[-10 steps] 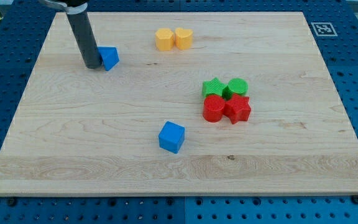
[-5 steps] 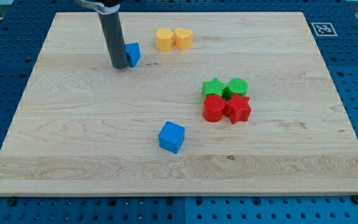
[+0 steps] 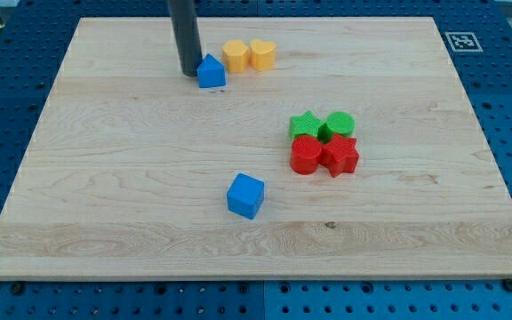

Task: Slide the blue triangle below the yellow hexagon

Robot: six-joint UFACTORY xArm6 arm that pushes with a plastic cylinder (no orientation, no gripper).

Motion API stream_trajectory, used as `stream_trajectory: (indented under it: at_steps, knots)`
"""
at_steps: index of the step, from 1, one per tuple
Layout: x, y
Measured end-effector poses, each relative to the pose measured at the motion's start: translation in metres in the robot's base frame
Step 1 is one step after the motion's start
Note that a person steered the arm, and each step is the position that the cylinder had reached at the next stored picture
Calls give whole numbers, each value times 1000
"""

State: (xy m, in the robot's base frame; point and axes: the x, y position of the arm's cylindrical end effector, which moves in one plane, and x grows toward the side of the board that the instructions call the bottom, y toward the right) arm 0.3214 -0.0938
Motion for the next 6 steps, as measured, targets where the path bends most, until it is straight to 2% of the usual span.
stream_trajectory:
  at_steps: [1, 4, 6]
  knots:
    - [24, -9]
    - [25, 32]
    - [37, 32]
